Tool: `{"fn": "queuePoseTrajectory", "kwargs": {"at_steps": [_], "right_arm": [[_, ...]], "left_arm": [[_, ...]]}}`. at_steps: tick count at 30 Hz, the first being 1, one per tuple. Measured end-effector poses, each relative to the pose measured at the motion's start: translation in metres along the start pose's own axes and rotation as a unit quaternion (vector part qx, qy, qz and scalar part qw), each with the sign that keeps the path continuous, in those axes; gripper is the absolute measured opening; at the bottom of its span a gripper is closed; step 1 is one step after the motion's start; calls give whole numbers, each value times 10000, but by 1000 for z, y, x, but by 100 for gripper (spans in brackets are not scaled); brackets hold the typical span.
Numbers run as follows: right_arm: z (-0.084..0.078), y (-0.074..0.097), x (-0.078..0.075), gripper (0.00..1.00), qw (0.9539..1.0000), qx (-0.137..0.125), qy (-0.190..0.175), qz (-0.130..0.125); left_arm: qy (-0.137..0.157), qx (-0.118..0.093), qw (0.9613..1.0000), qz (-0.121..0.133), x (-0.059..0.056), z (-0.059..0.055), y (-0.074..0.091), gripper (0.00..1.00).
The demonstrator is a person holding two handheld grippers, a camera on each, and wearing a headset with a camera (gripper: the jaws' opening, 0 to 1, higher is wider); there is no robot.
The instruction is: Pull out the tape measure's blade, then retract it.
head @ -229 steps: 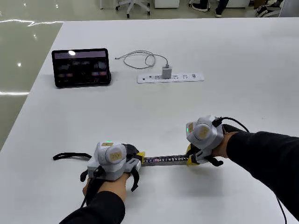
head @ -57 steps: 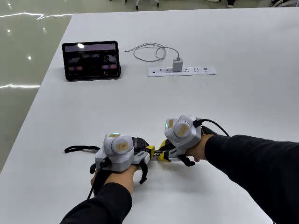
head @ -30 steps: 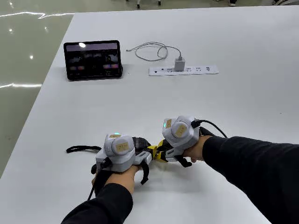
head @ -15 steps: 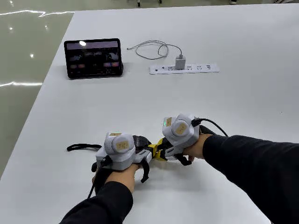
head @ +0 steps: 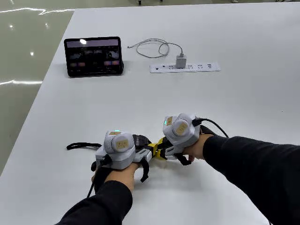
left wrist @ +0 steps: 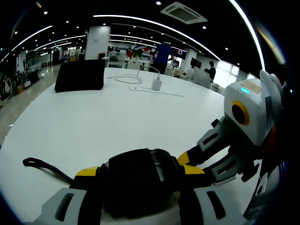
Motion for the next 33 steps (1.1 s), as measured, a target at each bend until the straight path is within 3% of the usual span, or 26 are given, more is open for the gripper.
{"fn": "queuePoseTrajectory", "kwargs": {"at_steps": [14,21,33], "right_arm": [[0,0,1,11,9999,-13,-88,-99],[0,0,2,12,9999,25,110,-124],[1,0,5,12,9995,-2,301,-85]], "left_arm": [[-10,58,10000,-23,-1,-1,1,63],[-33,27,10000,-41,-1,-1,1,64],[-35,157,9993,-336,2,1,2,65]]}}
Point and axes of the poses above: the centre of the closed fingertips' face, and the gripper's own axes: y roughly backward along the fingers, x roughly to its left, z roughly out of its top, the point moved 6 cm from there along y, roughly backward along the fingers, and after that the axes turned 8 degrees about -z, right-handed, at the moved point
